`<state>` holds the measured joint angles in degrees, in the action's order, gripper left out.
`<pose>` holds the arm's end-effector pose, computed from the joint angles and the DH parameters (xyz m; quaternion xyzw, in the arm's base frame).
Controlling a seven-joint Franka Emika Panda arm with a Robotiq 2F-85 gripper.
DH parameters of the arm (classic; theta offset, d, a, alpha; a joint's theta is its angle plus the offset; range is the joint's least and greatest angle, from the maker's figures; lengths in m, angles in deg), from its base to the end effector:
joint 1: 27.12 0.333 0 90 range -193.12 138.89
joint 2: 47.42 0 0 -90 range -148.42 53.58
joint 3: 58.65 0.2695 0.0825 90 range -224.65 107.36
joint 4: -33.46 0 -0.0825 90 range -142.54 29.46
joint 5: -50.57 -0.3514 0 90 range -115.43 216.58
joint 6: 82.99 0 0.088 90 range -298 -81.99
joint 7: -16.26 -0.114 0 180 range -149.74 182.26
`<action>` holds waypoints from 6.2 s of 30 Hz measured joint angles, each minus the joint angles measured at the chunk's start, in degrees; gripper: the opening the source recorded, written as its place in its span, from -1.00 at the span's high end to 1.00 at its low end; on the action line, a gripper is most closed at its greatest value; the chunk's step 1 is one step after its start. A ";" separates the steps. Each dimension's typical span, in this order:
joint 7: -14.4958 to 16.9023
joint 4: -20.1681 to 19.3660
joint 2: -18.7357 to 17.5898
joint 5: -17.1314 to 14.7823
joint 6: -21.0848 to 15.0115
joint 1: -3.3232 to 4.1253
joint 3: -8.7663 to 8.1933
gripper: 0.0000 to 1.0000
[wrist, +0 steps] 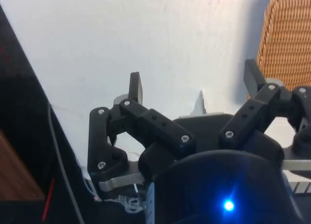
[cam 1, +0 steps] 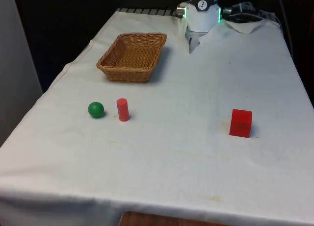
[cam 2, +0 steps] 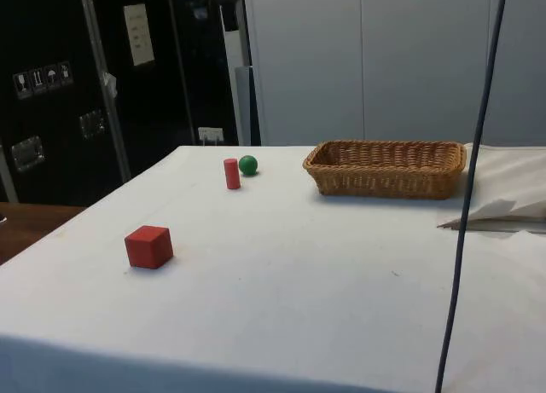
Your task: Pick up the object to the left of the cylinder and place it into the basket.
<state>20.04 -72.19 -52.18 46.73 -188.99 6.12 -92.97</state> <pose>0.5404 0.0013 0.4367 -0.9994 -0.0134 0.0306 0.0098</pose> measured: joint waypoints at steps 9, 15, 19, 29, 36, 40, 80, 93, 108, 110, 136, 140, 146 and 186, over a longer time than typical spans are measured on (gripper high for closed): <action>-1.03 1.26 -2.86 0.00 -2.58 0.00 1.38 -1.00; -2.29 1.32 -5.27 0.00 -5.61 0.00 2.86 -1.00; -3.15 1.32 -6.42 0.00 -6.82 0.00 3.78 -1.00; -5.84 1.43 -8.77 0.00 -9.40 0.06 6.53 -1.00; -7.10 2.58 -10.71 0.00 -10.60 0.06 7.51 -1.00; -8.19 4.41 -13.24 -0.34 -11.46 0.06 8.25 -1.00; -8.54 6.25 -26.81 -7.33 -26.76 -0.06 10.89 -1.00; -6.59 6.82 -30.77 -11.52 -30.54 -0.23 11.12 -1.00; -2.92 7.62 -35.98 -17.25 -34.66 -0.92 11.23 -1.00; -2.69 7.68 -36.33 -17.53 -34.84 -0.92 11.23 -1.00; -0.46 8.59 -39.53 -20.80 -37.24 -1.38 11.23 1.00; -0.46 8.59 -39.53 -20.80 -37.18 -1.38 11.23 1.00; -0.46 8.59 -39.53 -20.80 -37.18 -1.38 11.23 1.00; 3.09 -8.77 -23.09 -17.65 -36.96 -1.32 8.42 1.00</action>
<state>23.14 -80.96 -75.27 29.09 -225.95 4.80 -84.54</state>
